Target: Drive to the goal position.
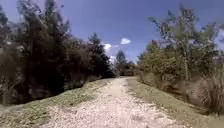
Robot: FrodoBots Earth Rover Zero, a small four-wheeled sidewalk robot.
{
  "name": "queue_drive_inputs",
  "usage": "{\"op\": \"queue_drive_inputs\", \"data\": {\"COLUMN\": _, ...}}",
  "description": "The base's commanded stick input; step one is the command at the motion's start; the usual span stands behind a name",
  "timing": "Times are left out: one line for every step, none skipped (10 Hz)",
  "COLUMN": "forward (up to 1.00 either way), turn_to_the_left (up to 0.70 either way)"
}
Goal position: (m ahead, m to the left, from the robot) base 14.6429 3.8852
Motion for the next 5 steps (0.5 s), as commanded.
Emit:
{"op": "queue_drive_inputs", "data": {"forward": 0.5, "turn_to_the_left": 0.0}}
{"op": "queue_drive_inputs", "data": {"forward": 0.5, "turn_to_the_left": 0.0}}
{"op": "queue_drive_inputs", "data": {"forward": 0.5, "turn_to_the_left": 0.0}}
{"op": "queue_drive_inputs", "data": {"forward": 0.5, "turn_to_the_left": 0.0}}
{"op": "queue_drive_inputs", "data": {"forward": 0.5, "turn_to_the_left": 0.0}}
